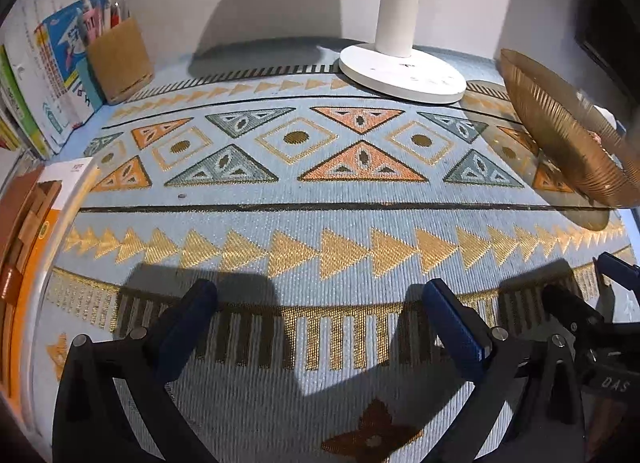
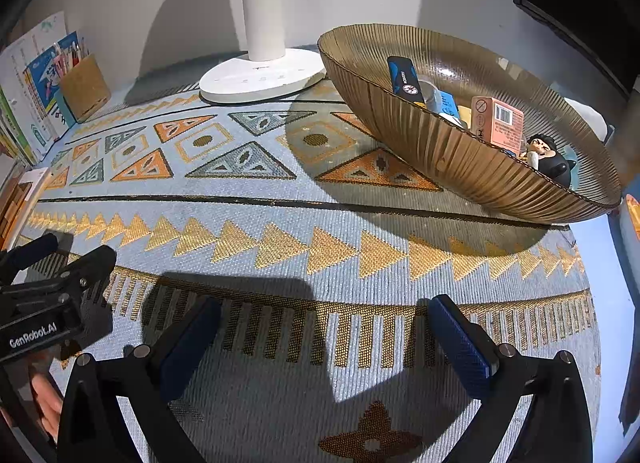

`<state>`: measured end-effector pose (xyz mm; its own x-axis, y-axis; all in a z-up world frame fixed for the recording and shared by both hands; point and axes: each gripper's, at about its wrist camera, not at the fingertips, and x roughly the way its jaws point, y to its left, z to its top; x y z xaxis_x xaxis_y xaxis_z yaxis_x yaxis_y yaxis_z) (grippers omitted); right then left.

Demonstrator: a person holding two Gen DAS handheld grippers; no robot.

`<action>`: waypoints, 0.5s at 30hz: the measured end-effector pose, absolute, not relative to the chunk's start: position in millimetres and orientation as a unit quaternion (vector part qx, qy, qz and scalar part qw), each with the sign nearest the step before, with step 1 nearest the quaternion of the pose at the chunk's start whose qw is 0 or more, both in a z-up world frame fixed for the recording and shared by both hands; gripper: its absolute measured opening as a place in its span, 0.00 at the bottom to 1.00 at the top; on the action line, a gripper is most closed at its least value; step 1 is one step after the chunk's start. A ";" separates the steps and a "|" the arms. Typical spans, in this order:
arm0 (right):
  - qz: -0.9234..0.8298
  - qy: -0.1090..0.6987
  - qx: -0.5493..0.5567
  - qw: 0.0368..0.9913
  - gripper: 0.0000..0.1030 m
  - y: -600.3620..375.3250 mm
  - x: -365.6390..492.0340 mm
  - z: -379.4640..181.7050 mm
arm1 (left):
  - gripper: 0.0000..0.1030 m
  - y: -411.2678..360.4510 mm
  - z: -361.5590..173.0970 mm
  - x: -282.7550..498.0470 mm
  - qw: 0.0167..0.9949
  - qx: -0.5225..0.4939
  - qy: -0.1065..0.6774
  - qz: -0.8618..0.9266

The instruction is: Organize rigid objects

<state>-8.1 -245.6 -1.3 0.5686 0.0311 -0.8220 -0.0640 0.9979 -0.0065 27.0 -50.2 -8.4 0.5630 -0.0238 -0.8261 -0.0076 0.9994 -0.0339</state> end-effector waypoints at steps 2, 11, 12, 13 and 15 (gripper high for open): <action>0.026 0.463 -0.018 0.886 1.00 -244.9 -7.2 -1.7 | 1.00 -49.9 -8.8 25.0 0.885 -0.010 0.466 -0.016; 0.004 0.452 -0.003 0.892 1.00 -243.4 -13.5 -1.9 | 1.00 -50.7 -8.4 22.7 0.887 -0.010 0.462 -0.019; 0.003 0.452 -0.004 0.892 1.00 -242.5 -12.7 -2.0 | 1.00 -50.7 -8.9 22.6 0.887 -0.010 0.462 -0.019; 0.003 0.452 -0.004 0.892 1.00 -242.4 -13.0 -2.0 | 1.00 -50.6 -8.5 22.8 0.887 -0.010 0.462 -0.019; 0.004 0.452 -0.004 0.892 1.00 -243.1 -13.0 -1.9 | 1.00 -50.6 -8.8 23.4 0.887 -0.010 0.462 -0.019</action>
